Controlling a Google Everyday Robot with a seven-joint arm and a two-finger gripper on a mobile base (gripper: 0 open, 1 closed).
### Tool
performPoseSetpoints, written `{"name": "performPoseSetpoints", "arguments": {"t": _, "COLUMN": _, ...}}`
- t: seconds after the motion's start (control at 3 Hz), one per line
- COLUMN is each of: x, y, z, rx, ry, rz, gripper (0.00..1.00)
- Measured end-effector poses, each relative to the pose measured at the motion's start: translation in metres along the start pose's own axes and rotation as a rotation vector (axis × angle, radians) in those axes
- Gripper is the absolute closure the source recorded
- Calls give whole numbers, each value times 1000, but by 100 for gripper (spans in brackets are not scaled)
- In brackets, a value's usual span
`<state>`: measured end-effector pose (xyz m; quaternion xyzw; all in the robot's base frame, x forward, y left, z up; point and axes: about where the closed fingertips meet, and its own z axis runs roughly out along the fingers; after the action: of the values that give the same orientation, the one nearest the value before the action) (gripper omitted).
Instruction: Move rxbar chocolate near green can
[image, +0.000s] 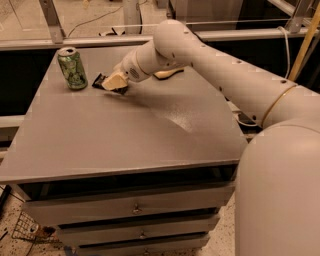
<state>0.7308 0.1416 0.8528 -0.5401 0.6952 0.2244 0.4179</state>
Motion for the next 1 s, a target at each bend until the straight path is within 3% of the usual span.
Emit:
{"name": "performPoseSetpoints", "arguments": {"t": 0.33, "x": 0, "y": 1, "z": 2, "rx": -4, "ry": 1, "rz": 0, "gripper": 0}}
{"name": "performPoseSetpoints", "arguments": {"t": 0.67, "x": 1, "y": 3, "z": 0, "rx": 3, "ry": 6, "rz": 0, "gripper": 0}}
{"name": "performPoseSetpoints", "arguments": {"t": 1.0, "x": 9, "y": 0, "z": -27, "rx": 71, "ry": 44, "rz": 15, "gripper": 0}}
